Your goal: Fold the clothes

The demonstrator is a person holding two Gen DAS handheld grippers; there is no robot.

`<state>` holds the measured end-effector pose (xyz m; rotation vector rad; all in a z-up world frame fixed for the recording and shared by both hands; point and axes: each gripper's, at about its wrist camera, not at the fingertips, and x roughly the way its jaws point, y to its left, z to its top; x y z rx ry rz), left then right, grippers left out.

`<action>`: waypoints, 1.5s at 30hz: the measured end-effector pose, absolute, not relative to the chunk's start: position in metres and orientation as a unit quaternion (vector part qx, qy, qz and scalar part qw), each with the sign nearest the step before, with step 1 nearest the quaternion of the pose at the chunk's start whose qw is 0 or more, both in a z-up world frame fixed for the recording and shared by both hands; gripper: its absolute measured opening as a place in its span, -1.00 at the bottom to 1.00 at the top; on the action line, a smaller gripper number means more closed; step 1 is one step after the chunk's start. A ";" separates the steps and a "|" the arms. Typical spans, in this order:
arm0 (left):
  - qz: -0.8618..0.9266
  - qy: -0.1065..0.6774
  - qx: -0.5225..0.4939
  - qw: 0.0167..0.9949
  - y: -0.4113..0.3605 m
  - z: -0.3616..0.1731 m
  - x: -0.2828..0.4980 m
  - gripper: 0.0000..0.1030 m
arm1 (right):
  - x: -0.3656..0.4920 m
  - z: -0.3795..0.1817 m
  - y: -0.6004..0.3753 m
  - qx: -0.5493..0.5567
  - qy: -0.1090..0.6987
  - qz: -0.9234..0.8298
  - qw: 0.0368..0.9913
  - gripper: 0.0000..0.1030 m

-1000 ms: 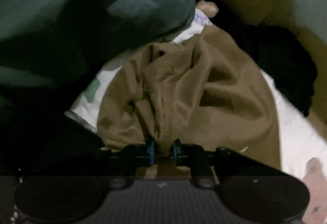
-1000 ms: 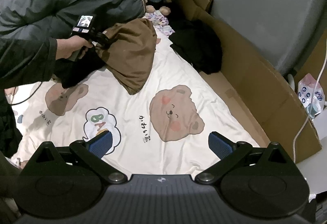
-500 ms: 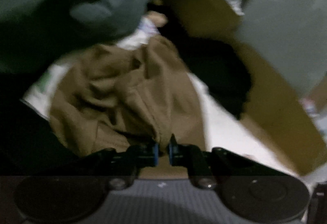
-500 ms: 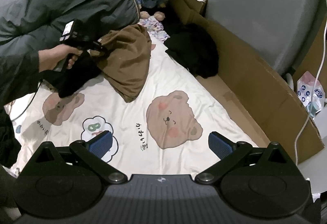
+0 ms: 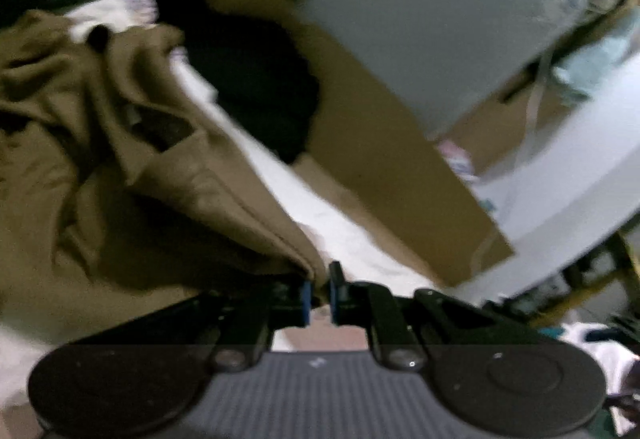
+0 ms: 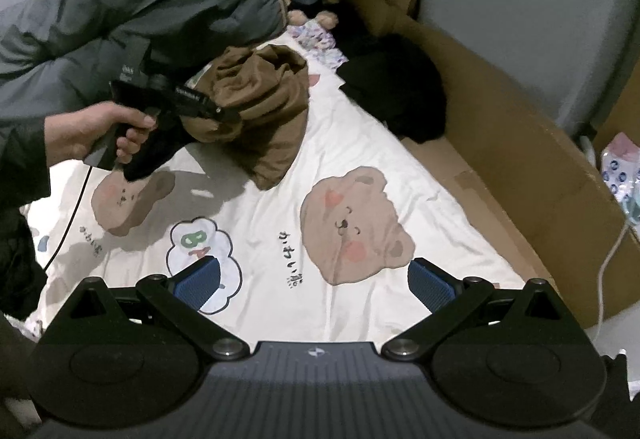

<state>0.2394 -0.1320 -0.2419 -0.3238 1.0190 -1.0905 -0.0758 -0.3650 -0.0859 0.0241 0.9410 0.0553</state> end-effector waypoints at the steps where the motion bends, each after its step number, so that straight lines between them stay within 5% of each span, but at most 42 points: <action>1: -0.508 0.461 -0.155 0.711 -0.137 -0.239 0.233 -0.83 | -0.073 -0.089 -0.366 0.016 0.454 0.030 0.891 0.99; 20: -0.676 0.458 -0.164 0.554 -0.229 -0.193 0.132 -0.83 | -0.058 -0.102 -0.337 0.006 0.438 0.072 0.896 0.84; 22: -0.692 0.462 -0.179 0.524 -0.234 -0.192 0.125 -1.00 | -0.057 -0.101 -0.336 0.000 0.435 0.070 0.898 0.79; 25: -0.728 0.449 -0.212 0.474 -0.236 -0.187 0.115 -1.00 | -0.055 -0.101 -0.334 -0.013 0.432 0.062 0.900 0.76; 35: -0.706 0.459 -0.143 0.519 -0.235 -0.201 0.117 -0.99 | -0.051 -0.115 -0.339 -0.018 0.458 0.054 0.887 0.73; 41: -0.673 0.461 -0.112 0.568 -0.242 -0.199 0.127 -0.54 | -0.049 -0.123 -0.343 -0.010 0.468 0.051 0.882 0.73; 45: -0.657 0.457 -0.092 0.593 -0.237 -0.199 0.131 0.04 | -0.047 -0.133 -0.347 -0.006 0.471 0.051 0.881 0.73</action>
